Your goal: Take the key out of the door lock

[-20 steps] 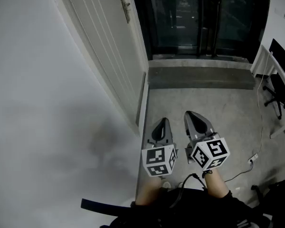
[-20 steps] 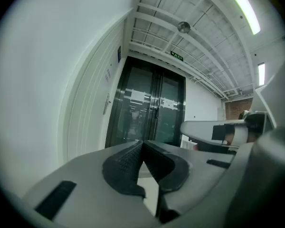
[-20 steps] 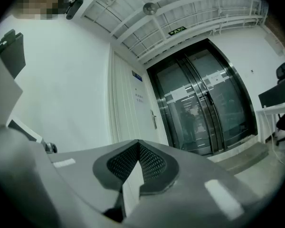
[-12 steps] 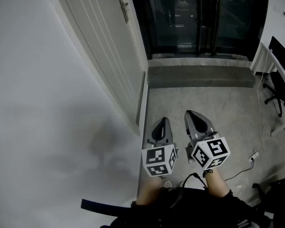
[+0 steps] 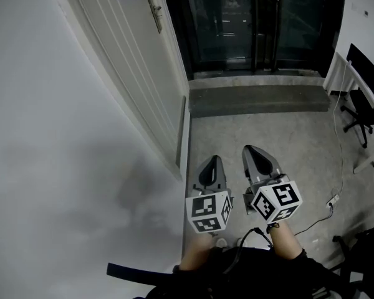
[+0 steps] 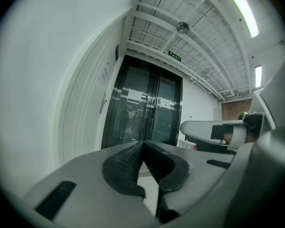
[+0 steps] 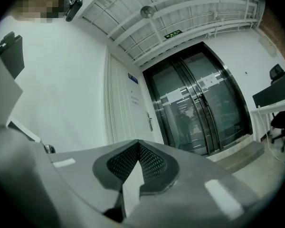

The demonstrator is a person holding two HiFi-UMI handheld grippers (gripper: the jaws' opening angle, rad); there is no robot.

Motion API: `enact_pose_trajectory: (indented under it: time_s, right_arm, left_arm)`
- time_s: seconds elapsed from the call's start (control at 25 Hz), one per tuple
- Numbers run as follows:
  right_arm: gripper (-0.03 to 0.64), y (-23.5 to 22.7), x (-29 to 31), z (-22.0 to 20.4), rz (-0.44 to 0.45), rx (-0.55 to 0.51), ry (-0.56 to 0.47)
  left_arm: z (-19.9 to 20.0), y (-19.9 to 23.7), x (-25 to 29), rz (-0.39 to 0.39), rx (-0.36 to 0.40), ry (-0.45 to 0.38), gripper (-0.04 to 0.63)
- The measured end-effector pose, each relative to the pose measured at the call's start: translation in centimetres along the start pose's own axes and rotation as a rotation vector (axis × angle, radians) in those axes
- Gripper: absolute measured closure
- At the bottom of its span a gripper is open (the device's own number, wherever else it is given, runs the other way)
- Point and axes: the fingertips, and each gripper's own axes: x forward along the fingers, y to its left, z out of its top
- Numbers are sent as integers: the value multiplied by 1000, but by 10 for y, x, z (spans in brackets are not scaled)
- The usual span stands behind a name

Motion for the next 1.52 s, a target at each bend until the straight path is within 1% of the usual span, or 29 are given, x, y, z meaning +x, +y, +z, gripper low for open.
enact_pose_trajectory:
  time_s: [0.2, 0.48, 0.56, 0.68, 0.88, 1.2, 1.4, 1.52]
  right_arm:
    - [617, -3, -4, 2, -48, -6, -10]
    - [617, -10, -6, -10, -112, -28, -1]
    - [617, -15, -4, -12, -121, -25, 4]
    - [617, -23, 5, -14, -121, -39, 7]
    - [617, -50, 30, -10, -111, -49, 2]
    - [617, -106, 85, 6, -95, -76, 2]
    - [617, -138, 105, 14, -87, -70, -1]
    - [617, -156, 116, 21, -83, -75, -7]
  left_arm:
    - [-1, -3, -1, -39, -1, 9, 595]
    - [-22, 3, 7, -63, -23, 54, 595]
    - [-26, 3, 12, -70, -25, 64, 595]
    - [-26, 5, 25, -68, -35, 58, 595]
    - [-23, 3, 59, -64, -29, 49, 595]
    - [-1, -2, 138, -53, -25, 22, 595]
    - [1, -10, 175, -41, -23, 25, 595]
    - [7, -17, 195, -41, -23, 12, 595]
